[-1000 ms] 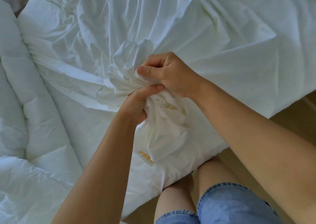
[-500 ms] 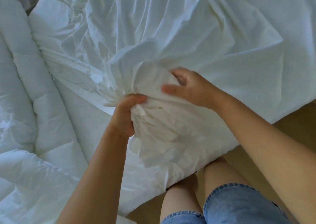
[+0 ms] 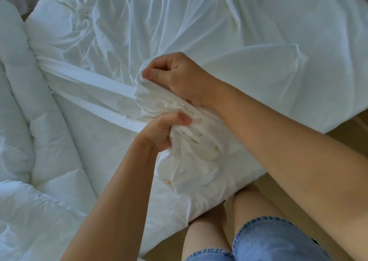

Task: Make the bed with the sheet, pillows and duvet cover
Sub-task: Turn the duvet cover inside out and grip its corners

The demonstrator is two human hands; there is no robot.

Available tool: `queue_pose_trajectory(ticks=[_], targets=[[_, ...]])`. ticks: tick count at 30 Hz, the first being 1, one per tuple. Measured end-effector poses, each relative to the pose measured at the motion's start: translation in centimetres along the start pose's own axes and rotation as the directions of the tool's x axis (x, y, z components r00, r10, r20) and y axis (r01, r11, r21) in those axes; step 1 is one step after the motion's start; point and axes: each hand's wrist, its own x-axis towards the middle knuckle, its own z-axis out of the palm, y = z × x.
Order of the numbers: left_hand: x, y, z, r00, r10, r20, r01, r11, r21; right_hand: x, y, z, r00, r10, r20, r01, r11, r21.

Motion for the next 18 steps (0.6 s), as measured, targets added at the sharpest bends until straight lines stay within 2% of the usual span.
queue_pose_trajectory(ticks=[2,4,7,10,12,15,18], targets=[[-0.5,0.1,-0.3,0.997,-0.060,0.041,0.059,0.998,0.030,1.2,-0.1,0.2,0.999,0.035,0.028,-0.035,0.999,0.000],[-0.8,0.0,-0.6,0.995,-0.103,0.010,0.102,0.993,0.063,2.1,0.1,0.9,0.998,0.055,0.042,-0.053,0.998,-0.033],[-0.8,-0.2,-0.8,0.995,-0.039,-0.096,0.046,0.996,0.070,2.7,0.6,1.6,0.997,0.069,0.025,-0.066,0.993,-0.096],[-0.8,-0.5,-1.0,0.977,0.037,-0.210,-0.045,0.998,-0.034,1.5,1.4,0.3,0.995,0.041,-0.089,-0.053,0.988,-0.142],[-0.7,-0.2,-1.6,0.961,0.094,-0.258,-0.126,0.986,-0.108,-0.8,2.9,-1.5,0.994,0.079,-0.073,-0.089,0.985,-0.149],[-0.6,0.2,-2.3,0.964,0.113,-0.242,-0.150,0.978,-0.142,-4.2,5.3,-3.6,0.975,0.223,0.013,-0.207,0.923,-0.323],[-0.2,-0.1,-1.6,0.974,0.069,-0.214,-0.095,0.988,-0.119,-4.6,6.3,-3.9,0.975,0.197,-0.103,-0.221,0.919,-0.327]])
